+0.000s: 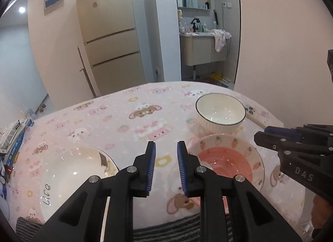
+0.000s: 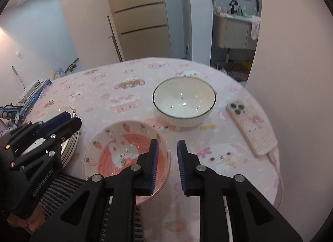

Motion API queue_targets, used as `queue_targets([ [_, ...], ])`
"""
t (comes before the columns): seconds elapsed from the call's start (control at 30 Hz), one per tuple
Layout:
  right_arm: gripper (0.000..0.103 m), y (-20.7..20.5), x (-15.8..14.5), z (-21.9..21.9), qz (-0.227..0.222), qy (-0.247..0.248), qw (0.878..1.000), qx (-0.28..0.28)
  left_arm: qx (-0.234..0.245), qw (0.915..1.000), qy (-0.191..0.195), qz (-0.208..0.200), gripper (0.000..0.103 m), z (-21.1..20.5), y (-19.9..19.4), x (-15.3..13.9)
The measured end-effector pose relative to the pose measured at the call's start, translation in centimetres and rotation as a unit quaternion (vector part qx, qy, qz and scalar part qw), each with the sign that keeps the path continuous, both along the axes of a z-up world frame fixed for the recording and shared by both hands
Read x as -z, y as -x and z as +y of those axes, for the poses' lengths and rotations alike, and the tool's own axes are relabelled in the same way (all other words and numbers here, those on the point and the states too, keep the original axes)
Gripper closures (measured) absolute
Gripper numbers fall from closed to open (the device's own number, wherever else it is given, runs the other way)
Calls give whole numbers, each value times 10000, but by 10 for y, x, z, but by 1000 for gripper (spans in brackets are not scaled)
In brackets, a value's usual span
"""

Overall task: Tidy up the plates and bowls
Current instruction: 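Lower the pink bowl onto the tablecloth and open both grippers, then move both grippers to the rim of the black-rimmed white bowl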

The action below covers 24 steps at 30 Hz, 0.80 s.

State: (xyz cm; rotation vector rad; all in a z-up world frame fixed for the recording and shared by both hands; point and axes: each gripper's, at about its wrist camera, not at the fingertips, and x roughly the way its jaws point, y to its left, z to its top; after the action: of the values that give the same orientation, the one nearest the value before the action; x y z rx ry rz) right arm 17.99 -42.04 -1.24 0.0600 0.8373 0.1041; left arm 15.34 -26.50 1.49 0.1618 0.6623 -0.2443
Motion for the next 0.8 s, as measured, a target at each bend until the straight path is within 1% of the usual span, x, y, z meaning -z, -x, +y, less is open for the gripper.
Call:
queue_targets([
  [0.07, 77, 1, -8, -2, -34, -163, 9998, -67, 29, 10000, 67, -27, 68, 2, 1, -8],
  [0.1, 77, 2, -12, -4, -48, -234, 9997, -73, 24, 9999, 82, -99, 56, 3, 2, -13],
  [0.13, 77, 2, -16, -6, -84, -261, 9996, -63, 15, 9997, 83, -229, 36, 3, 4, -19],
  [0.17, 76, 1, -20, -7, -136, -262, 9996, -43, 6, 9994, 65, -354, 28, 3, 5, -24],
  [0.2, 74, 1, -25, -8, -200, -254, 9995, -8, 0, 9987, 17, -518, 16, 1, 6, -29],
  [0.23, 73, 0, -31, -10, -272, -257, 9993, 39, 20, 9977, -43, -670, 15, -1, 7, -34],
  [0.3, 71, -3, -41, -15, -394, -302, 9987, 122, -2, 9972, -25, -751, 15, -1, 5, -41],
  [0.33, 70, -4, -46, -18, -455, -329, 9983, 155, -11, 9975, 63, -701, 15, 0, 2, -44],
  [0.4, 62, -8, -57, -22, -596, -375, 9973, 220, 103, 9983, 289, -503, 15, 1, -7, -48],
  [0.5, 57, -14, -68, -31, -758, -415, 9956, 364, 247, 9976, 537, -363, 15, -1, -22, -54],
  [0.57, 54, -19, -70, -37, -795, -486, 9947, 433, 382, 9967, 659, -291, 15, -5, -40, -55],
  [0.6, 54, -22, -70, -41, -790, -548, 9942, 480, 287, 9972, 637, -259, 15, -7, -48, -54],
  [0.63, 54, -27, -68, -45, -765, -627, 9937, 531, 186, 9978, 613, -174, 15, -9, -57, -52],
  [0.67, 54, -31, -66, -49, -732, -690, 9933, 569, 221, 9976, 659, -18, 15, -11, -66, -49],
  [0.73, 54, -41, -58, -57, -618, -855, 9923, 654, 347, 9953, 850, 311, 15, -14, -83, -41],
  [0.8, 54, -51, -47, -65, -462, -1049, 9909, 711, 321, 9927, 985, 616, 15, -16, -97, -32],
])
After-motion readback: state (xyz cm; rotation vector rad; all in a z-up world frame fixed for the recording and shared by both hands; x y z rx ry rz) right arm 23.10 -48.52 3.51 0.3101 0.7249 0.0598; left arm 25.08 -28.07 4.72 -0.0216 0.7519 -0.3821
